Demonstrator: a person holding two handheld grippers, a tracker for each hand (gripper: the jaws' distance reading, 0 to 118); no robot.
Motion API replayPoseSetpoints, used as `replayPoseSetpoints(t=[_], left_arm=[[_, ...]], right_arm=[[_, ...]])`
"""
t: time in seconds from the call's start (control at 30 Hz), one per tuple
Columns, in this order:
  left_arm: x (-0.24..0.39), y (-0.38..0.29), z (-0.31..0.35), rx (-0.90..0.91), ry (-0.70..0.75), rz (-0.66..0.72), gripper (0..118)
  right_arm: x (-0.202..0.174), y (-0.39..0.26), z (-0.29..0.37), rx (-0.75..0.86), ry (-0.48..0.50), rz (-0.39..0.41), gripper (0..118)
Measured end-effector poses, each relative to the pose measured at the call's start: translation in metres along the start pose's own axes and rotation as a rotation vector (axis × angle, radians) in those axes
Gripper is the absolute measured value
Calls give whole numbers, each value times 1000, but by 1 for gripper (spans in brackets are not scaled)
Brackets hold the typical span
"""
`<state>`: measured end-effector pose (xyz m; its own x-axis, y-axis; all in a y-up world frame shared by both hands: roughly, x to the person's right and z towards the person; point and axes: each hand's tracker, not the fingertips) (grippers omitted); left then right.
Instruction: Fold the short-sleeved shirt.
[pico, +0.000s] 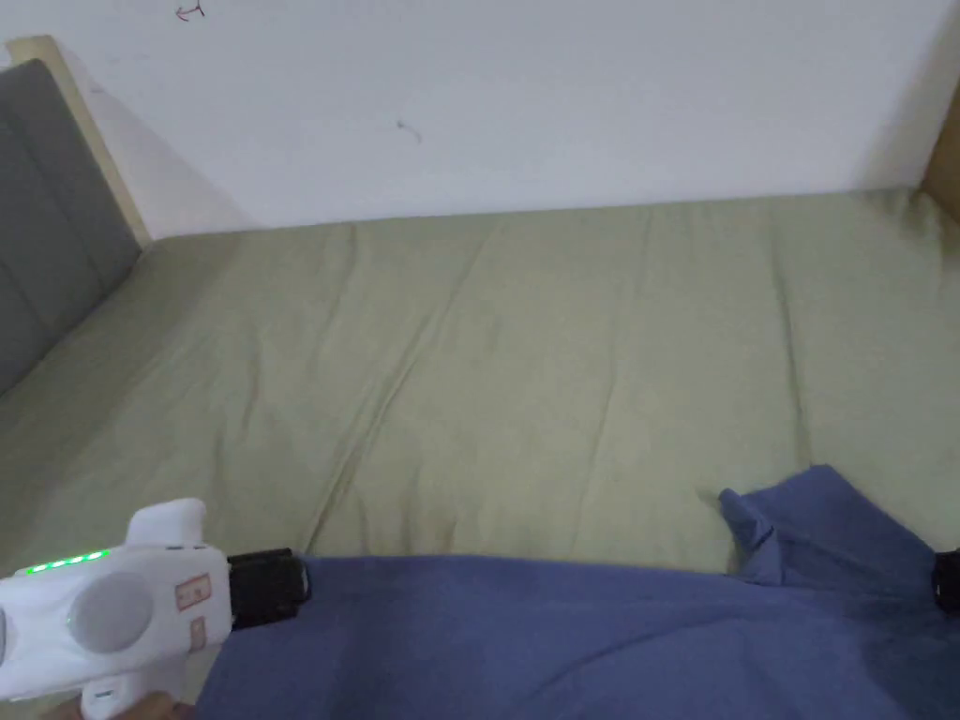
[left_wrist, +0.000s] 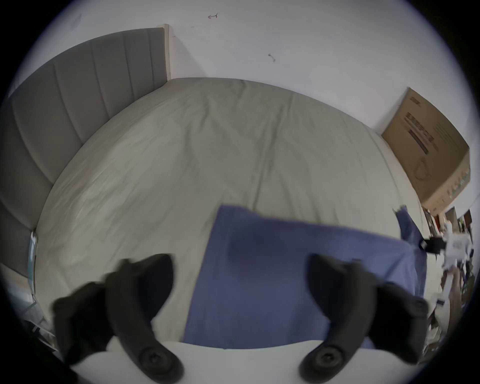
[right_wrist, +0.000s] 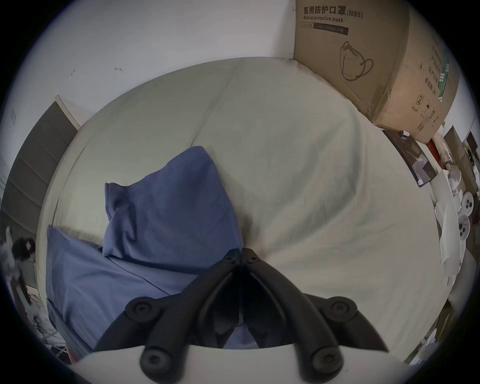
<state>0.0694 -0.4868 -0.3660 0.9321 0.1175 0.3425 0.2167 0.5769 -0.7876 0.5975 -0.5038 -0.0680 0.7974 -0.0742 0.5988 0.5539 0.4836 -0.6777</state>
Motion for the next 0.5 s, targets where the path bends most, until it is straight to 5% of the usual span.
replayPoseSetpoints(t=[0.13,0.17,0.27,0.3,0.33,0.5], left_arm=[[1,25,-65,-81,61,-34,103],[2,26,-82,-132,66,-47,84],[12,19,-86,-128,99,-70,61],[14,22,-80,-132,104,-71,38],[17,22,-71,-106,116,-114,1],[17,27,-45,-123,57,-91,1]], right_arm=[[-3,0,-3,-10,13,21,0],[-4,-1,-4,-11,19,13,0],[-3,-1,-8,-21,35,-1,0],[-3,-1,-8,-26,46,-4,0],[-2,-1,-6,-27,45,-6,0],[0,3,22,11,94,-75,0]])
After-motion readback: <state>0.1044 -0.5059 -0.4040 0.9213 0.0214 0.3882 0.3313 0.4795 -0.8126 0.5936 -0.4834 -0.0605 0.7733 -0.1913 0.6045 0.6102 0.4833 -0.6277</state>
